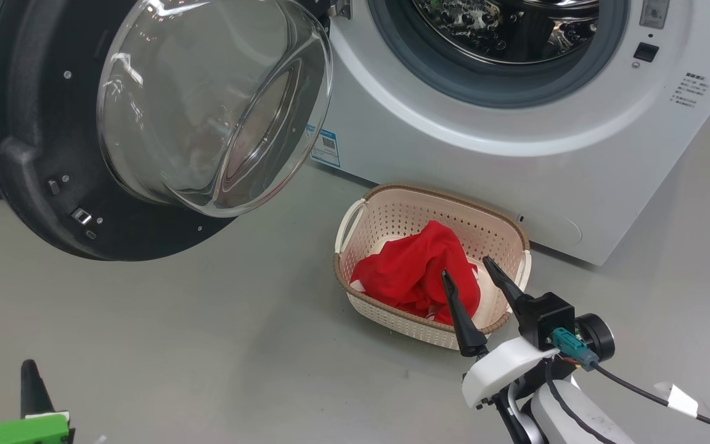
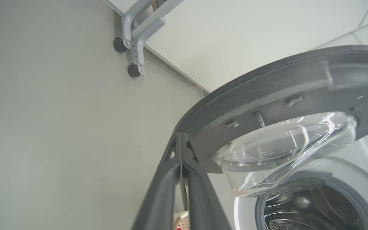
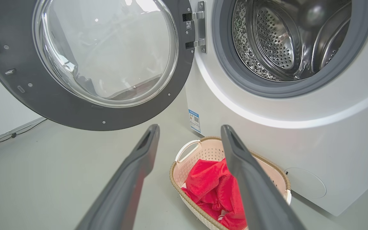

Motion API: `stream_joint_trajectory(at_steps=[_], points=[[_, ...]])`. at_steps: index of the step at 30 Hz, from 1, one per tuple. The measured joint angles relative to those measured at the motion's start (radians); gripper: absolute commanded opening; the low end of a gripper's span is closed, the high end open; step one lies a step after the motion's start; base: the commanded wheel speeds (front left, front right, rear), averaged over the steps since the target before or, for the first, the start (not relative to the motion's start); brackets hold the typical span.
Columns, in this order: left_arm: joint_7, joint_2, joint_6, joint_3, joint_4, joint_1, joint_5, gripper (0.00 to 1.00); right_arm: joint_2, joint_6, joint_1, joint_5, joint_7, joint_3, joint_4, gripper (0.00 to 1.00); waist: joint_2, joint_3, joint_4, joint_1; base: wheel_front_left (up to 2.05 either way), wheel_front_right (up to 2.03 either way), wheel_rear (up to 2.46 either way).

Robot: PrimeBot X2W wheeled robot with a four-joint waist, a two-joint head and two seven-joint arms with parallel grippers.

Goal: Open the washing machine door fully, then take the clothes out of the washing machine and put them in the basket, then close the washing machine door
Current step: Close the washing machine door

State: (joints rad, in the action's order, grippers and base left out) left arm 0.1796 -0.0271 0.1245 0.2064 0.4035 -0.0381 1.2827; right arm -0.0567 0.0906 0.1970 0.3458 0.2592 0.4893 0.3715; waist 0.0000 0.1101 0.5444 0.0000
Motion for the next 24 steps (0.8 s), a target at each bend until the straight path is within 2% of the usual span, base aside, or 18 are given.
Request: stream_joint_trajectory(at_steps=[7,13,24], points=[[-0.079,-0.009,0.000,0.082,-0.033,-0.042,0.070,0.00,0.000,0.003,0.000,0.000,0.000,-0.003,0.000,1.00,0.0000,0.002,-0.001,0.0000,0.00,0.00,0.00],[-0.135,-0.108,0.000,0.140,-0.026,-0.102,0.125,0.00,0.000,0.009,0.000,0.000,0.000,-0.007,-0.001,1.00,0.0000,0.006,-0.002,0.0000,0.00,0.00,0.00],[-0.217,-0.214,0.000,0.190,0.060,-0.237,0.187,0.00,0.000,0.018,0.000,0.000,0.000,-0.016,-0.011,1.00,0.0000,0.020,-0.009,0.0000,0.00,0.00,0.00]])
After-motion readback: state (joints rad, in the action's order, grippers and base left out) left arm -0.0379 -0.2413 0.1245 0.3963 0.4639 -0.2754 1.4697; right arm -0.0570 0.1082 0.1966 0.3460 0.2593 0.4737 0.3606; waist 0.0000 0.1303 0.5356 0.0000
